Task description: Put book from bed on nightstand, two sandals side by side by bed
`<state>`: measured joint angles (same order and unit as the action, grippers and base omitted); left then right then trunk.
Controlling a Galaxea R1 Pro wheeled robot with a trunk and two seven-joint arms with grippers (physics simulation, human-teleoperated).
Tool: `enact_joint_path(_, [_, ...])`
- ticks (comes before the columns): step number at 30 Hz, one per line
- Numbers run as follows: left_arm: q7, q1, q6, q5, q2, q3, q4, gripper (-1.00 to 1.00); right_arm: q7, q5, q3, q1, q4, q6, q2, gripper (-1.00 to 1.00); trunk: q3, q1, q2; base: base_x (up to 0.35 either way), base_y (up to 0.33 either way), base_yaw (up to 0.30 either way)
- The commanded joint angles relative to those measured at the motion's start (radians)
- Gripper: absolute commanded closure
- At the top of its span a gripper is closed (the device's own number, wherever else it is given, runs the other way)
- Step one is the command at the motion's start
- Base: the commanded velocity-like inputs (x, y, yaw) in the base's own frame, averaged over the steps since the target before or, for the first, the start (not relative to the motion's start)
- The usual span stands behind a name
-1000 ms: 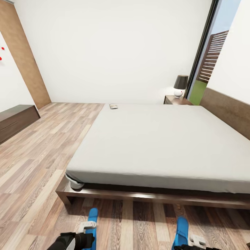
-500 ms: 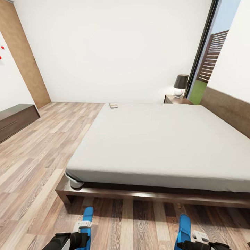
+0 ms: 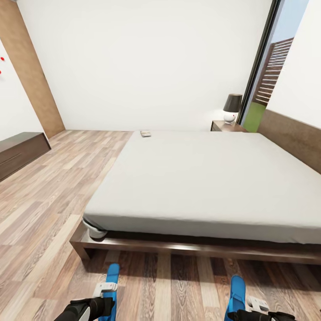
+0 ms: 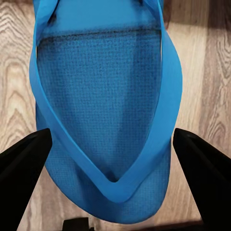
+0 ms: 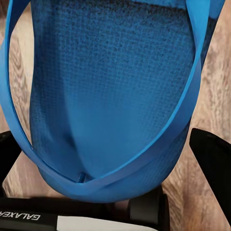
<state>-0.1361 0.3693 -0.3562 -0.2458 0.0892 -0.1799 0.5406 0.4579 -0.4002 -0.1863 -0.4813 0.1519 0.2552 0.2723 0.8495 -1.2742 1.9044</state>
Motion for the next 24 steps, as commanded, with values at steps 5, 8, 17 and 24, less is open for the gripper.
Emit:
enact_joint_path(5, [0.003,0.0,-0.004,-0.01,0.001,-0.006,0.001,1.0,0.001,-0.011,-0.007,0.0,0.001,0.006,0.001,1.0,0.017,-0.019,0.036,0.0,0.0,0.0])
enact_joint_path(8, [0.003,0.0,-0.004,-0.01,0.001,-0.006,0.001,1.0,0.001,-0.011,-0.007,0.0,0.001,0.006,0.001,1.0,0.026,-0.031,0.057,0.0,0.0,0.0])
enact_joint_path(17, [0.003,0.0,-0.004,-0.01,0.001,-0.005,0.002,1.0,0.001,-0.011,-0.007,0.0,0.001,0.006,0.001,1.0,0.054,-0.065,0.12,0.0,0.0,0.0])
enact_joint_path(24, [0.003,0.0,-0.004,-0.01,0.002,-0.004,0.001,1.0,0.001,-0.011,-0.007,0.0,0.001,0.006,0.001,1.0,0.076,-0.092,0.169,0.0,0.0,0.0])
